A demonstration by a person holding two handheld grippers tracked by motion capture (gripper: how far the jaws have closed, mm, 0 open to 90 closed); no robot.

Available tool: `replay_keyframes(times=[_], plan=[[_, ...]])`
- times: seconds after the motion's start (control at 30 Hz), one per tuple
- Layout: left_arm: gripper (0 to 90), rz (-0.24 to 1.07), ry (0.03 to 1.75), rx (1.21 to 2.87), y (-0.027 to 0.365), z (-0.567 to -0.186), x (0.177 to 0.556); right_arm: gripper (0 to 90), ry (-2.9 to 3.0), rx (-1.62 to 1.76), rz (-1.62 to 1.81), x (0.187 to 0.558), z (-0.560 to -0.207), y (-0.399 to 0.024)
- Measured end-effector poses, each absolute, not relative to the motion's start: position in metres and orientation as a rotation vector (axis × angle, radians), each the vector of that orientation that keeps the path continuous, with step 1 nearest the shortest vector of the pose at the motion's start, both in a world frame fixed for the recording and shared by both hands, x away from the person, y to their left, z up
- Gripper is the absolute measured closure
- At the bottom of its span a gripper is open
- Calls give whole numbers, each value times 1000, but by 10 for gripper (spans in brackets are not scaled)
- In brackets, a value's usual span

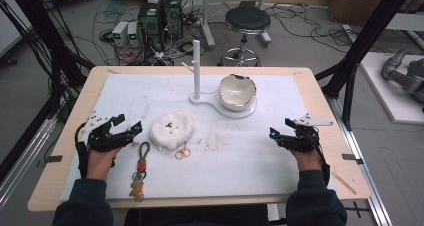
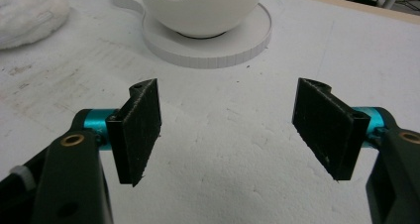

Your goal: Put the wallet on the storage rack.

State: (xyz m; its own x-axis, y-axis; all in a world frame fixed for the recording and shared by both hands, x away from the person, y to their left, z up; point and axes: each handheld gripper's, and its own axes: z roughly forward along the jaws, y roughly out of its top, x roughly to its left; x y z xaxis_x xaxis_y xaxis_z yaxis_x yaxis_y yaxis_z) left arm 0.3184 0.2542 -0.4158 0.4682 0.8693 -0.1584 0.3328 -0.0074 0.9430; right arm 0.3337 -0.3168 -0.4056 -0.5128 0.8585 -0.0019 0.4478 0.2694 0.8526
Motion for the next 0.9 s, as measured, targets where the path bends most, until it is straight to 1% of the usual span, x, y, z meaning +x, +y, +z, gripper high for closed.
replay_keyframes(times=[0.07, 0.3, 0.5, 0.53, 0.57, 0.6, 0.7, 0.77, 0.8, 0.83, 0.9], plan=[[261, 560, 1073, 1605, 252, -418, 320, 274, 2084, 1183, 1161, 336, -407, -315], [261, 484, 1082, 1657, 241, -428, 330, 274, 2087, 1190, 1156, 337, -409, -315], [253, 466, 1147, 1739, 220, -431, 350, 274, 2101, 1186, 1156, 336, -410, -313], [249, 447, 1161, 1776, 214, -432, 356, 274, 2109, 1183, 1157, 336, -410, -311], [249, 447, 1161, 1776, 214, -432, 356, 274, 2109, 1183, 1157, 336, -410, -311], [249, 415, 1199, 1818, 209, -434, 361, 274, 2111, 1179, 1157, 336, -410, -310], [255, 384, 1233, 1849, 205, -437, 367, 274, 2112, 1177, 1160, 337, -410, -309], [274, 346, 1262, 1878, 203, -441, 372, 274, 2115, 1176, 1155, 337, -410, -309], [300, 310, 1270, 1901, 201, -445, 375, 274, 2121, 1180, 1155, 337, -411, -309], [325, 310, 1270, 1901, 201, -445, 375, 274, 2121, 1180, 1155, 337, -411, -309], [339, 295, 1260, 1911, 200, -445, 375, 274, 2122, 1176, 1153, 338, -411, -309]])
